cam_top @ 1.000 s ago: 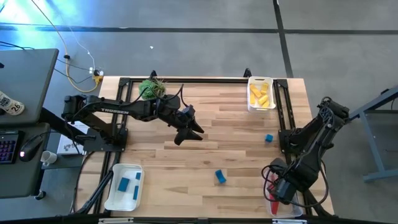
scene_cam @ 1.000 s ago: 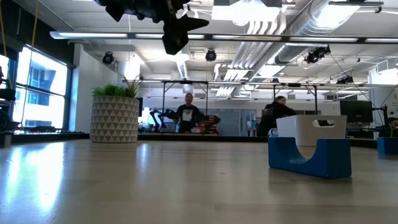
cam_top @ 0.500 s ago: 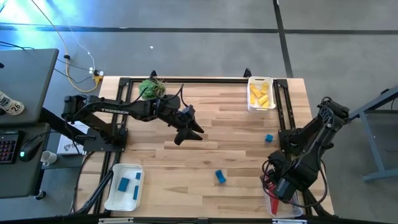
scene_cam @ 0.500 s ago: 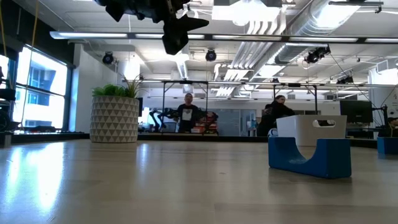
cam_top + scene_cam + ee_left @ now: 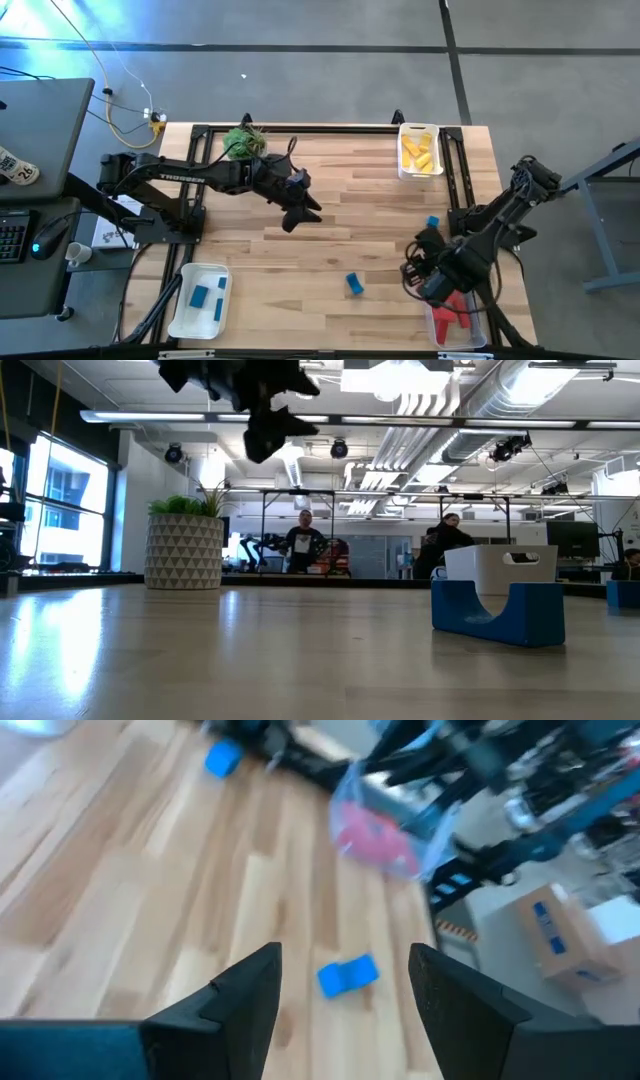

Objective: Sort & place blocks by color
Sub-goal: Put the blue block into the bottom white bin

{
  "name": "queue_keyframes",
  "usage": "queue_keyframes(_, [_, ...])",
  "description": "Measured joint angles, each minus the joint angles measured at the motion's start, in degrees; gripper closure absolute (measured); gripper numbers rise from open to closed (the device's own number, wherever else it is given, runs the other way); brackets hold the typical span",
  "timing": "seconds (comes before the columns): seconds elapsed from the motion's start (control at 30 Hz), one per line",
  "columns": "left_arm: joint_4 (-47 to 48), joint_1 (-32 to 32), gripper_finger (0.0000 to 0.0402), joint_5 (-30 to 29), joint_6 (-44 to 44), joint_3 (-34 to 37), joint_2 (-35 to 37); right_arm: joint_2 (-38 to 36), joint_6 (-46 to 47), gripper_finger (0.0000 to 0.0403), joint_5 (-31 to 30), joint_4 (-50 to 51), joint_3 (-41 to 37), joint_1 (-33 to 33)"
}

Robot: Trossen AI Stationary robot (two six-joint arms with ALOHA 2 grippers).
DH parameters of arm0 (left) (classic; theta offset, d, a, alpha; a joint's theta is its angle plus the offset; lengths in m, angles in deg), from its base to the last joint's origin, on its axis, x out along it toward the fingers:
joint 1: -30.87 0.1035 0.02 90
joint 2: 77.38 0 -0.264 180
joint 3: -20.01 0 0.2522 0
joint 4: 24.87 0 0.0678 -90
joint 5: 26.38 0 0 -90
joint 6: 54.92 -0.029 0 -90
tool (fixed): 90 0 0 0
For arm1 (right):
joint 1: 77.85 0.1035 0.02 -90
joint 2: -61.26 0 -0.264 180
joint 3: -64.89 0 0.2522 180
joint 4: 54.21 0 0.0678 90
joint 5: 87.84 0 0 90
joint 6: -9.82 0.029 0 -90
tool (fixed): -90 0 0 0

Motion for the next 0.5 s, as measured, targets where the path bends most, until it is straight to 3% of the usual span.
queue_keyframes(0.27, [15.0, 0.0, 0.0193, -8.3, -0.2, 0.0, 3.7, 0.0, -12.0, 0.0242, -0.8, -5.1, 0.0, -7.7])
queue_keyframes(0.5, [19.2, -0.1, 0.0193, -12.3, -1.8, 0.0, 8.2, 0.0, -23.8, 0.0242, 0.4, -6.9, 0.0, -15.5])
